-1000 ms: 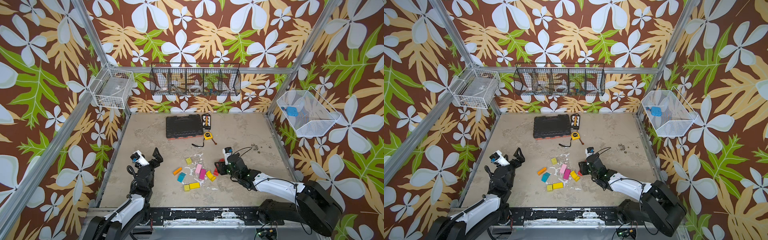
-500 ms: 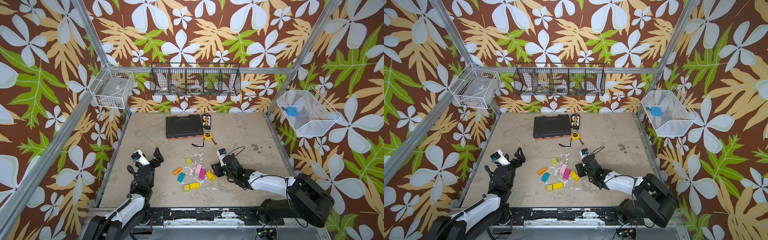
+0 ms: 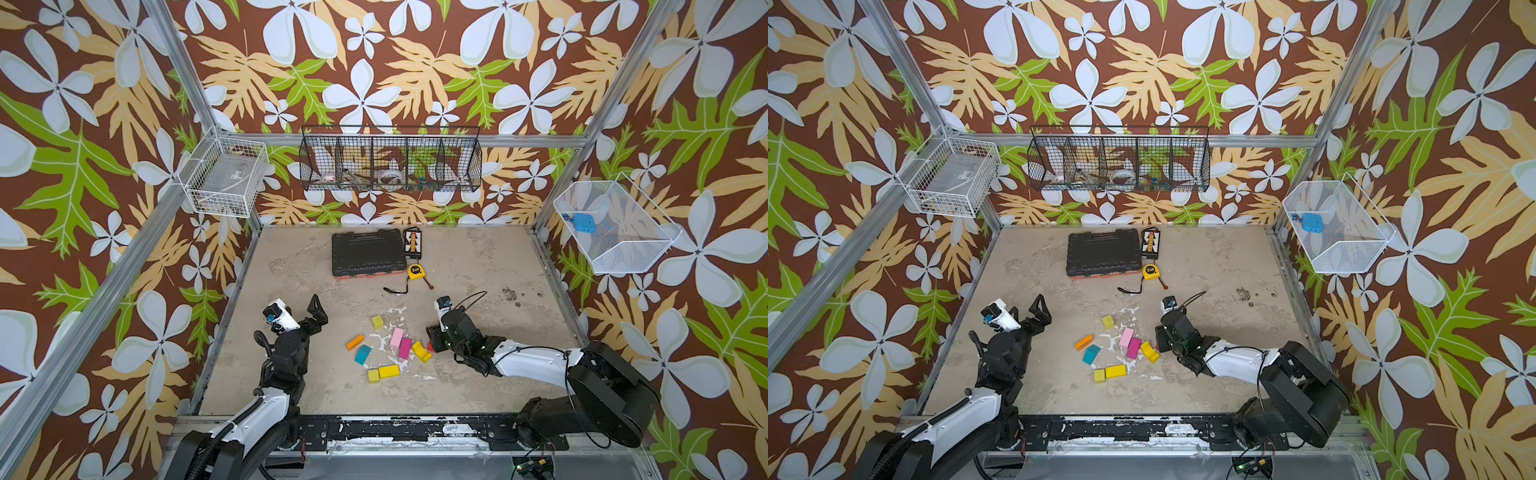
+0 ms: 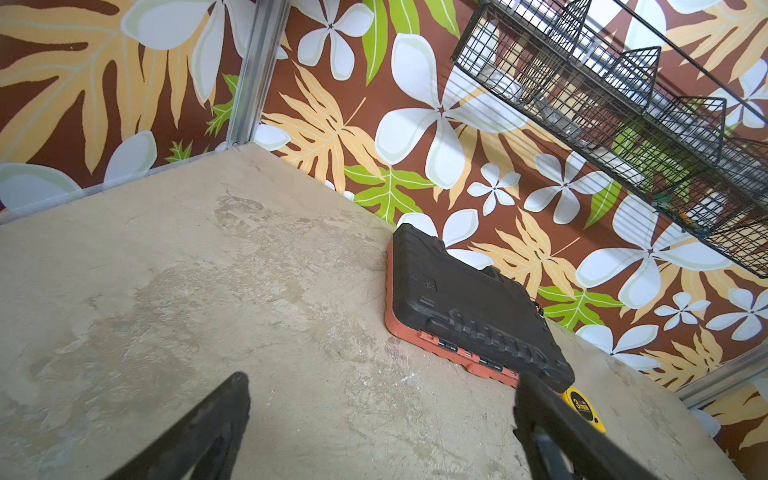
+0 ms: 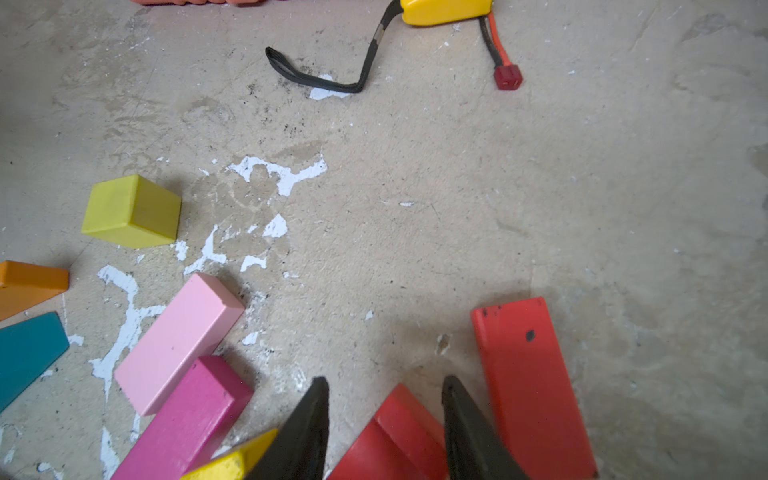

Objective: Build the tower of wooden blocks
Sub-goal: 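Lower the right gripper onto the red arch block and close on it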

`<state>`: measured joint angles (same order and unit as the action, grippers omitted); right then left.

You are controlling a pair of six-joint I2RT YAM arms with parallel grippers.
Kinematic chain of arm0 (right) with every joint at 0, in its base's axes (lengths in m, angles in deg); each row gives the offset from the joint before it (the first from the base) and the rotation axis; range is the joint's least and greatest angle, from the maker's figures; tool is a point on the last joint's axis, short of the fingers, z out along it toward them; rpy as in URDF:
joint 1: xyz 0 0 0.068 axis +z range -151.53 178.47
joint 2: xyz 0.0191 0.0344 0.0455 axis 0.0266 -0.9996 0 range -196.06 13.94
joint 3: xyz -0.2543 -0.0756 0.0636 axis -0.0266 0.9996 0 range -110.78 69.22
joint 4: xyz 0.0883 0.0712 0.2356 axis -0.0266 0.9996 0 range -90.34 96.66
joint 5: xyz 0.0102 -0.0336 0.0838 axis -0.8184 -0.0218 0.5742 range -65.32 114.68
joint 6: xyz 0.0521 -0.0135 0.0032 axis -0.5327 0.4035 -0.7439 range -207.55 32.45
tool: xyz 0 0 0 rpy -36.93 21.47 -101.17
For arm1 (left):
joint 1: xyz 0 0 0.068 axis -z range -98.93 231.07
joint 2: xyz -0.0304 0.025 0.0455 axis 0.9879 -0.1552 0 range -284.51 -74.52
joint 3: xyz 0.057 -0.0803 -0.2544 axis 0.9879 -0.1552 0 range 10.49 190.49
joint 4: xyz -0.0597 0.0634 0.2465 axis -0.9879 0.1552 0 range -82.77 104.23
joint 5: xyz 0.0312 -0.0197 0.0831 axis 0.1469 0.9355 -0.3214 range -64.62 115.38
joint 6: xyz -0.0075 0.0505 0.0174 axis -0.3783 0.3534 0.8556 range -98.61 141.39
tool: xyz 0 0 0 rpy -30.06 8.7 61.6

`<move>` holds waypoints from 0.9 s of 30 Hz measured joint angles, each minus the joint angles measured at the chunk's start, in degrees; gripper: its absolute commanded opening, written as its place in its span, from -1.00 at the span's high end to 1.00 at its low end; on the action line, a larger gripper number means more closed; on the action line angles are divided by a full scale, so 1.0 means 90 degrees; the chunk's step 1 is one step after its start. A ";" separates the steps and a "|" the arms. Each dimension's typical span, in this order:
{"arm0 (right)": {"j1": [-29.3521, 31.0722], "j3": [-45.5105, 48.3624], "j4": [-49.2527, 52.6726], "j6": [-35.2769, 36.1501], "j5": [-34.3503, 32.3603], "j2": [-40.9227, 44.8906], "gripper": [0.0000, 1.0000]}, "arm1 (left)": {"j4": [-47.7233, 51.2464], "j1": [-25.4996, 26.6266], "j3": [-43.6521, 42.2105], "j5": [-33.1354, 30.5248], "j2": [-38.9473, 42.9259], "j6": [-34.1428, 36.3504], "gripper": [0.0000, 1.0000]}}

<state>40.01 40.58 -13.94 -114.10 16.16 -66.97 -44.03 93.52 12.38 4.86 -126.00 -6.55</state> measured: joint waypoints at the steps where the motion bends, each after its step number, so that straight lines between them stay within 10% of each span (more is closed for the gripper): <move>1: 0.0000 0.0000 0.0000 0.0002 -0.0036 -0.0012 0.11 | 0.0000 0.0000 0.0000 0.0000 0.0000 0.0000 -1.00; 27: -0.0002 -0.0019 0.0049 0.0112 -0.0289 -0.0204 0.66 | 0.0000 -0.0002 0.0000 -0.0002 0.0000 0.0000 -1.00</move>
<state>39.99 40.41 -13.50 -113.09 13.56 -68.80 -44.03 93.50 12.38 4.84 -126.00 -6.55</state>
